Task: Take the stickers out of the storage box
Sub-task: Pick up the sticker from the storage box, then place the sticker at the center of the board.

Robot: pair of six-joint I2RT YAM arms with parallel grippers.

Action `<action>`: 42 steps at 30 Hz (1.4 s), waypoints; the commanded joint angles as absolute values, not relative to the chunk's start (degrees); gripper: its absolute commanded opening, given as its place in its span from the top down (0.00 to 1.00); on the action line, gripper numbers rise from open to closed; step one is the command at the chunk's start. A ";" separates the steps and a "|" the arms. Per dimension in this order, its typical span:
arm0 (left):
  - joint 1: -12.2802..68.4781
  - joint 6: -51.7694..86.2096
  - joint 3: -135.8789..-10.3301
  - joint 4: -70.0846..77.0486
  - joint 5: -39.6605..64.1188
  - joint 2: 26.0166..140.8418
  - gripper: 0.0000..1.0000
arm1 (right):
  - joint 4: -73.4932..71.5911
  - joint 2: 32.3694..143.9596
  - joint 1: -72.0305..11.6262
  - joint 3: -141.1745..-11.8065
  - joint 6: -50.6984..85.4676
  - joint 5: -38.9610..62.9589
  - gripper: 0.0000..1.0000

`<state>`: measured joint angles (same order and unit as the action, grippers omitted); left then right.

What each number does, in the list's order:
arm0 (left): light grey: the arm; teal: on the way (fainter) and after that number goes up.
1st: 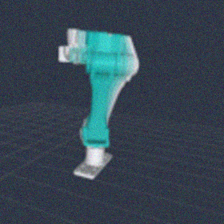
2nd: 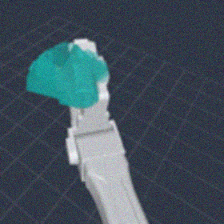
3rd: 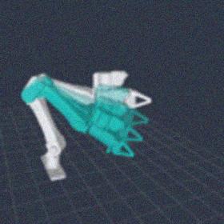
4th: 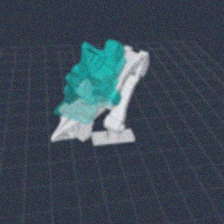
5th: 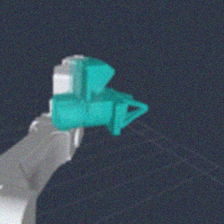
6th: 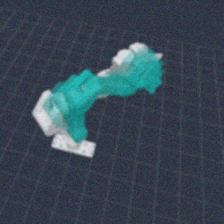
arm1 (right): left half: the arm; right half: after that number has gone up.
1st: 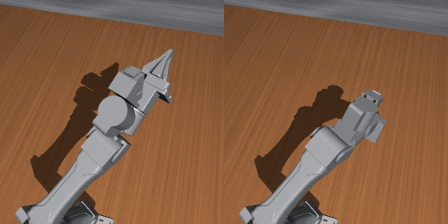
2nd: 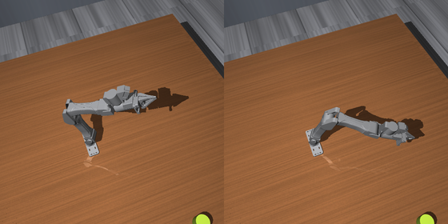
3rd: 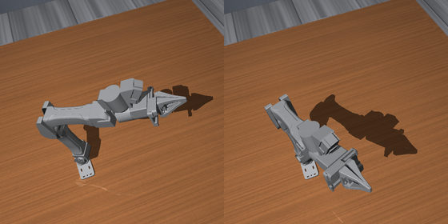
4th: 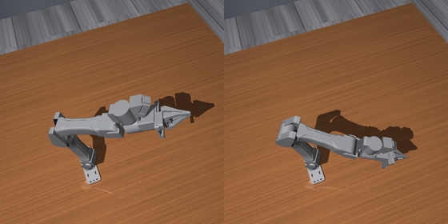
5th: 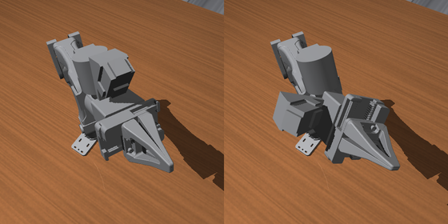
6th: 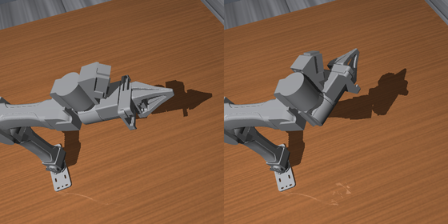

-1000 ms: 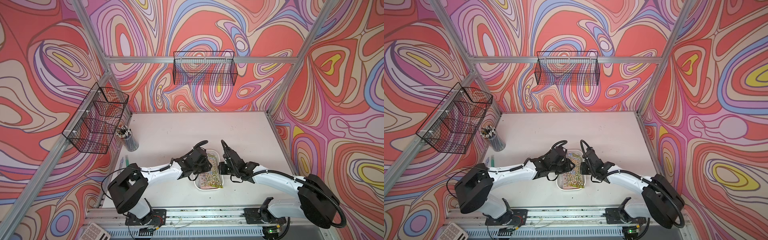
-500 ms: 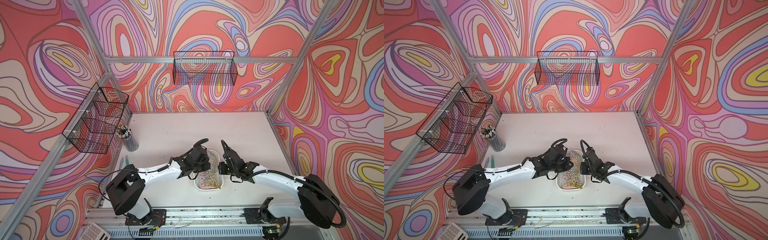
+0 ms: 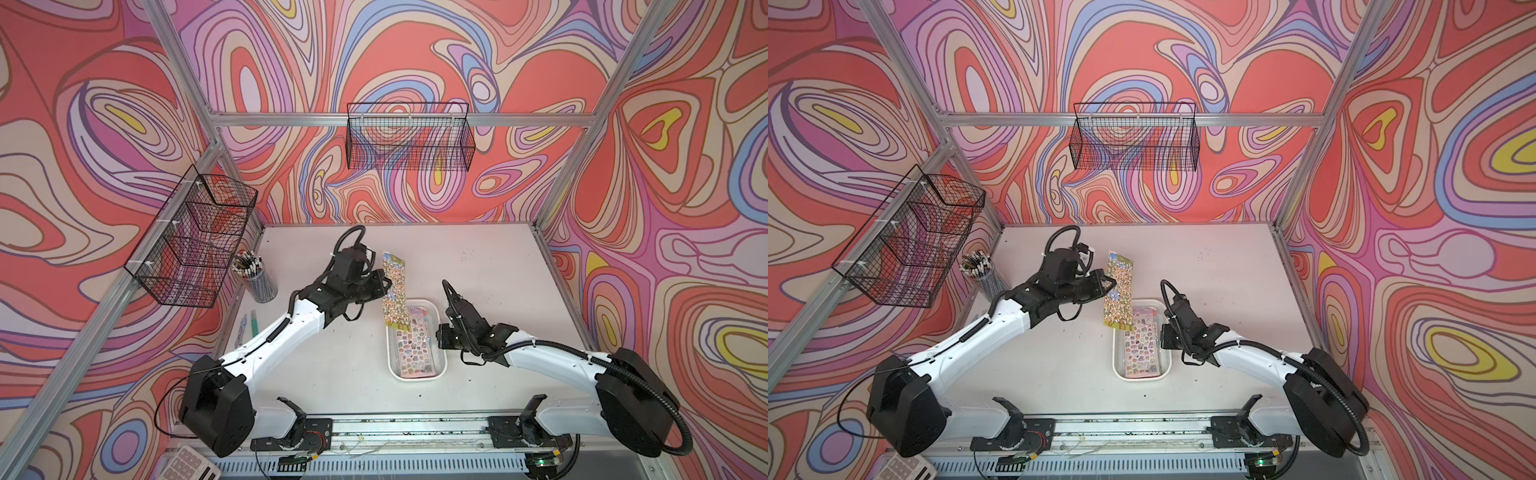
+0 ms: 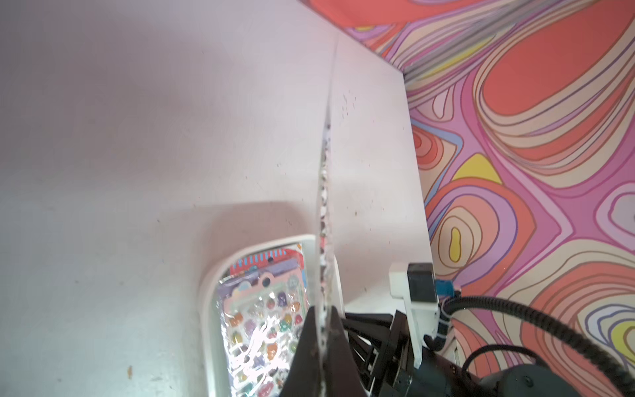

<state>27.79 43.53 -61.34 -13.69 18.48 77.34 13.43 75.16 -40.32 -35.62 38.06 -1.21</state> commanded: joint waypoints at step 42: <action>0.53 18.59 -128.03 -29.86 34.90 145.06 0.97 | 12.56 79.50 -40.61 -36.74 35.64 3.62 0.89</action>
<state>0.75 20.86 -125.05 -25.32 35.51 143.50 10.33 79.00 -40.32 -36.40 35.46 2.48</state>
